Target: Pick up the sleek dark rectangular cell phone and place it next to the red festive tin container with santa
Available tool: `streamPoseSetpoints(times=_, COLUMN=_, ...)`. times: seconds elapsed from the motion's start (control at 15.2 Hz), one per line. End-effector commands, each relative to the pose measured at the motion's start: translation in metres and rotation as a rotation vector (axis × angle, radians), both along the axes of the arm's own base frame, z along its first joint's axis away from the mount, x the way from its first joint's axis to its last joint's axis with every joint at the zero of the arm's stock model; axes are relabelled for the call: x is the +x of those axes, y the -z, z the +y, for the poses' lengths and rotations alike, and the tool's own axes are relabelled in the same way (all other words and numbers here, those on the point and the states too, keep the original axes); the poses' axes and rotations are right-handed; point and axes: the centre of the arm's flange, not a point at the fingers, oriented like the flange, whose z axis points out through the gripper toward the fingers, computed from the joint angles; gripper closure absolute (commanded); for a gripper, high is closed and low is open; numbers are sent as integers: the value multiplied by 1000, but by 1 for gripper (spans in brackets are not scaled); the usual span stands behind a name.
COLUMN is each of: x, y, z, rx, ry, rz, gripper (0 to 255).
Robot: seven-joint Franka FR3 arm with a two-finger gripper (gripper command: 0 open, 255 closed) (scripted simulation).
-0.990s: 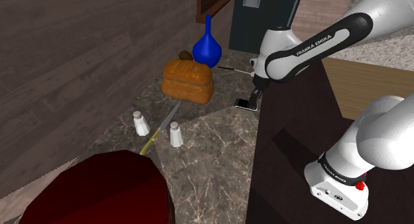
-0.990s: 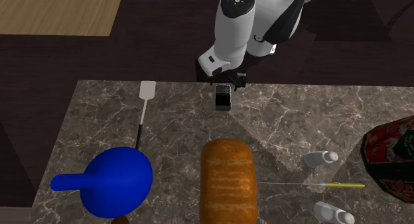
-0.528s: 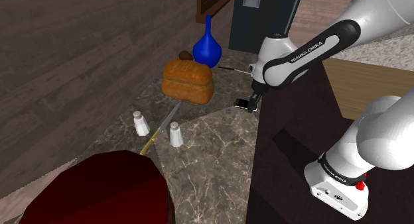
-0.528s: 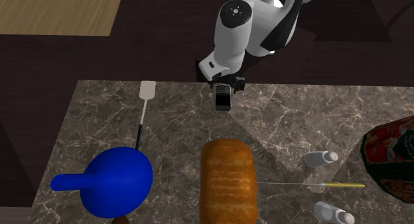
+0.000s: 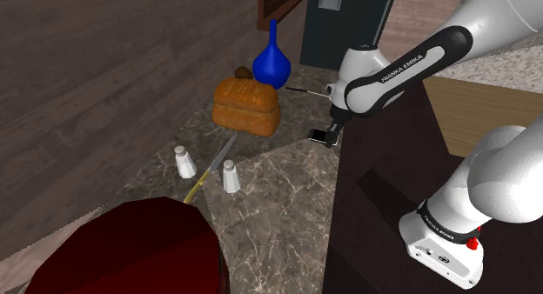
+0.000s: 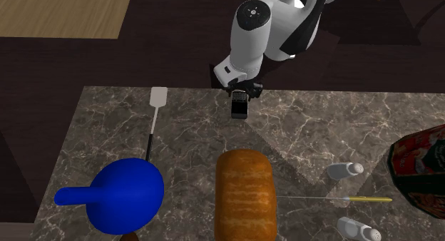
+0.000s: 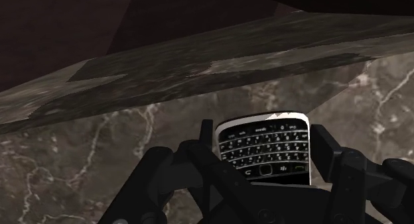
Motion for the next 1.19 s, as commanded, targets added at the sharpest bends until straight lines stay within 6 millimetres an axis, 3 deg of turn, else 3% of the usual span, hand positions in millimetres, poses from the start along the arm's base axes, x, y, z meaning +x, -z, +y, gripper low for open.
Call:
streamPoseSetpoints(times=0.0, x=0, y=0, z=0, rx=0, ry=0, rz=0, gripper=255)
streamPoseSetpoints(times=0.33, x=0, y=0, z=0, rx=0, ry=0, rz=0, gripper=255)
streamPoseSetpoints(times=1.12, x=0, y=-63, z=0, rx=0, ry=0, rz=0, gripper=255)
